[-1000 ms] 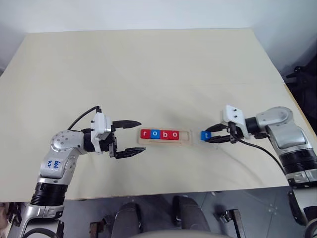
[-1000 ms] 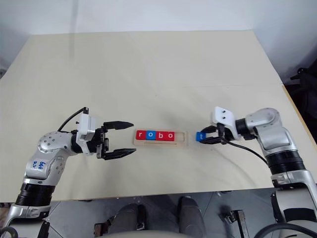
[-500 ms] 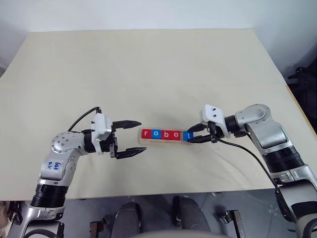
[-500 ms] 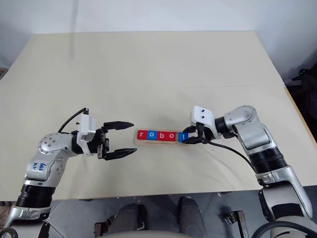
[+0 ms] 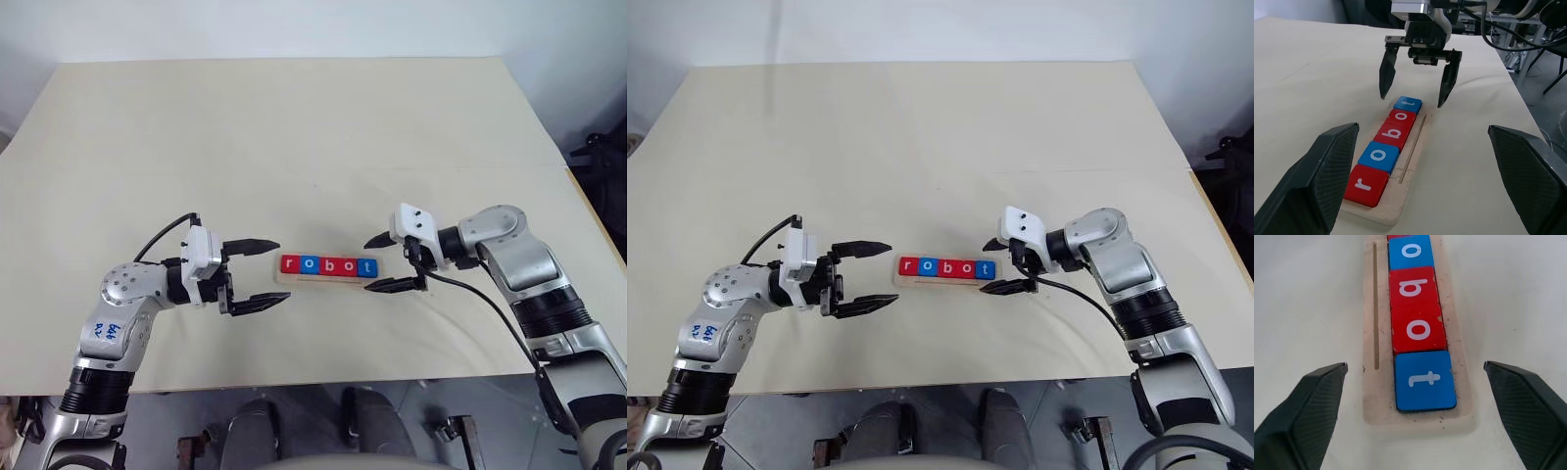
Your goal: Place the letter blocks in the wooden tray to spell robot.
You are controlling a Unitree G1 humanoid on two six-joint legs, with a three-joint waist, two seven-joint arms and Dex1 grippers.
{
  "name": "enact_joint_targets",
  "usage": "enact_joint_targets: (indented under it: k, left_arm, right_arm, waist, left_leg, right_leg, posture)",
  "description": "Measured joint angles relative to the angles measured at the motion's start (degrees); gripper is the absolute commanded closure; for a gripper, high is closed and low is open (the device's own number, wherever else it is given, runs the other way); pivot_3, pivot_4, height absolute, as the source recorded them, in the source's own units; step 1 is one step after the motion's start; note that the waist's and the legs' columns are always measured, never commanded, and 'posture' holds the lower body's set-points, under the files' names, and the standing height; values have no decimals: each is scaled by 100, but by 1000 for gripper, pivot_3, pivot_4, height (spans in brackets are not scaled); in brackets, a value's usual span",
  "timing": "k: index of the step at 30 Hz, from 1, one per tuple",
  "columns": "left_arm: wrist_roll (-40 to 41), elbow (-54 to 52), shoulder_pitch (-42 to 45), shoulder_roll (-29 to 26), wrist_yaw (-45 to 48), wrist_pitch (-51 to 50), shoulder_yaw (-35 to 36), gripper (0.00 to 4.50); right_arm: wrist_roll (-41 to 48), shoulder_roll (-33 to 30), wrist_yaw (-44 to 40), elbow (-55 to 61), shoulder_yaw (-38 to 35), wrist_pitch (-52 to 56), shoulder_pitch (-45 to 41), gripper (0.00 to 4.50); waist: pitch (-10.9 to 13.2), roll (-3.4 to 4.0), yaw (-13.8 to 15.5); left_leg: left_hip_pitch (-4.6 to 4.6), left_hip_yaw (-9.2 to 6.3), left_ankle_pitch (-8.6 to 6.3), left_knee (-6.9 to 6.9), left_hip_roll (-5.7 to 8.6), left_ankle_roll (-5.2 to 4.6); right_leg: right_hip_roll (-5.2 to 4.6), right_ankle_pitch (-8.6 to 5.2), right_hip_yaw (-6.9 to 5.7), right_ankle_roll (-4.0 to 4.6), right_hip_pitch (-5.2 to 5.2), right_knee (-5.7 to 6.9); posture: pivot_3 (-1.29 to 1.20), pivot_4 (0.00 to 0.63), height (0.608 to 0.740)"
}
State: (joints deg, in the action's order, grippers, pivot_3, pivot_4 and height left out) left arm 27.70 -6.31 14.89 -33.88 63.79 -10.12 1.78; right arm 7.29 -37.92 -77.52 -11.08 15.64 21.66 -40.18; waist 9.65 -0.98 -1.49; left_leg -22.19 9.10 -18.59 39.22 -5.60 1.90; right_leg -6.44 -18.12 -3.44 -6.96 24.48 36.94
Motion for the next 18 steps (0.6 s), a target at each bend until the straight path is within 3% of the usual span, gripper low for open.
enact_joint_targets:
  k: [3,8,12,18]
  left_arm:
    - [5,0,-1,-1,2,0,1,0]
    - [6,0,-5,-3,3,0,13,0]
    - [8,0,-31,-34,-1,-2,57,0]
    - [46,34,-364,-375,14,-111,499,0]
  right_arm:
    - [43,-190,-40,106,-46,44,21,705]
    - [58,-385,-12,144,-162,58,135,2355]
    - [169,-390,234,199,-488,-81,358,2178]
    - [793,-588,290,830,-1545,-651,1547,365]
  waist:
    - [0,0,6]
    - [0,0,2]
    - [0,0,0]
    - [0,0,30]
  left_leg:
    - [0,0,0,0,0,0]
    - [0,0,0,0,0,0]
    - [0,0,0,-1,0,0]
    - [-1,-1,-1,-5,1,0]
  right_leg:
    - [0,0,0,0,0,-1]
    - [0,0,0,0,0,-2]
    - [0,0,0,0,1,-3]
    - [-1,0,-1,0,0,-13]
  posture:
    - [0,150,740]
    - [0,150,740]
    - [0,150,740]
    - [0,150,740]
